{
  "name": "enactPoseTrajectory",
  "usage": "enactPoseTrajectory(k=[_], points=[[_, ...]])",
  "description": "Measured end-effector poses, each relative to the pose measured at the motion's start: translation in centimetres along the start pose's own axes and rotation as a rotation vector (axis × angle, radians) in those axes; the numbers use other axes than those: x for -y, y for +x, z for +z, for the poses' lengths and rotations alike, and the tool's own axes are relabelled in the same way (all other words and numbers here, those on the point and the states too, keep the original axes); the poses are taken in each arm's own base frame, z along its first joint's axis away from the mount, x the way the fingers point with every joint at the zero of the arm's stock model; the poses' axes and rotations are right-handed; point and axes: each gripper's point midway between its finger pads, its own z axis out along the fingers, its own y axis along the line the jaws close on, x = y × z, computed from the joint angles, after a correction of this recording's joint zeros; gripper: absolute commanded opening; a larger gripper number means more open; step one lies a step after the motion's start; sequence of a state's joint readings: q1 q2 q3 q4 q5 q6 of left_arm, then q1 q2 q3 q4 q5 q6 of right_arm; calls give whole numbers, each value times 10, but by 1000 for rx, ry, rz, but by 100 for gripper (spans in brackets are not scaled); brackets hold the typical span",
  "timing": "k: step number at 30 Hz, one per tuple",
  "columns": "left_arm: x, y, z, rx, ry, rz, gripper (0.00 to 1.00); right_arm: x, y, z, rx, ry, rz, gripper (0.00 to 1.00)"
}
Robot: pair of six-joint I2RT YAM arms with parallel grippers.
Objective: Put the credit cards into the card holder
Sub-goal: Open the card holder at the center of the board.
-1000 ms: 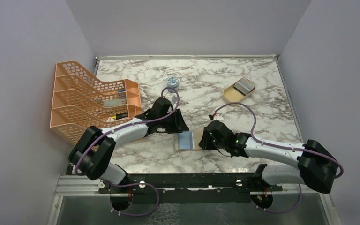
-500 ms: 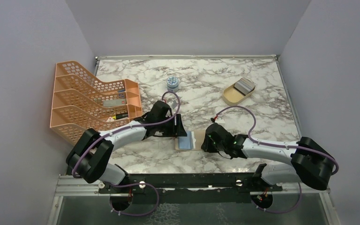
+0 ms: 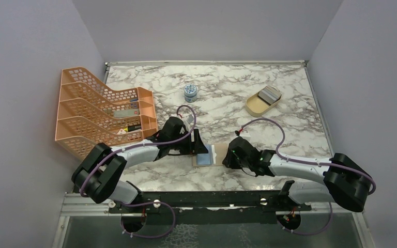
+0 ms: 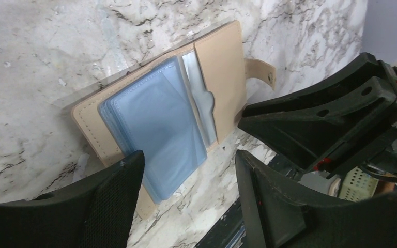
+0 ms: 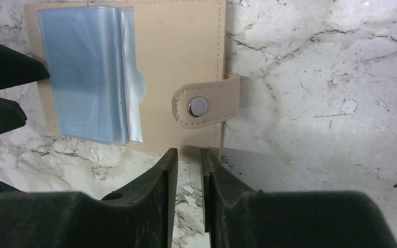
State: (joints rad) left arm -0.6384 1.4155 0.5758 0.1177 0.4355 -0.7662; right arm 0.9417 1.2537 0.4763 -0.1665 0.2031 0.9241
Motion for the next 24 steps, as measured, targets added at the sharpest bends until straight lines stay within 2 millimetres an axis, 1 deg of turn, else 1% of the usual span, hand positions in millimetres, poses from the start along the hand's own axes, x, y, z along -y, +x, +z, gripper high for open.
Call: enactPoseTrajectory(k=[4, 9, 12, 15, 18, 21, 24], points=[[5, 1, 2, 11, 47, -16, 64, 3, 1, -3, 6, -2, 13, 23], [5, 2, 1, 14, 50, -32, 66, 4, 1, -3, 11, 1, 20, 22], [0, 2, -7, 24, 2, -28, 67, 4, 1, -3, 11, 2, 23, 22], [0, -6, -19, 67, -44, -2, 68, 4, 1, -3, 11, 2, 24, 22], [-2, -12, -26, 103, -74, 20, 68, 5, 1, -3, 11, 2, 24, 22], [-10, -12, -25, 102, -103, 20, 66, 5, 2, -3, 14, -1, 25, 22], [-19, -6, -17, 74, -127, 4, 65, 5, 2, -3, 20, -9, 30, 22]])
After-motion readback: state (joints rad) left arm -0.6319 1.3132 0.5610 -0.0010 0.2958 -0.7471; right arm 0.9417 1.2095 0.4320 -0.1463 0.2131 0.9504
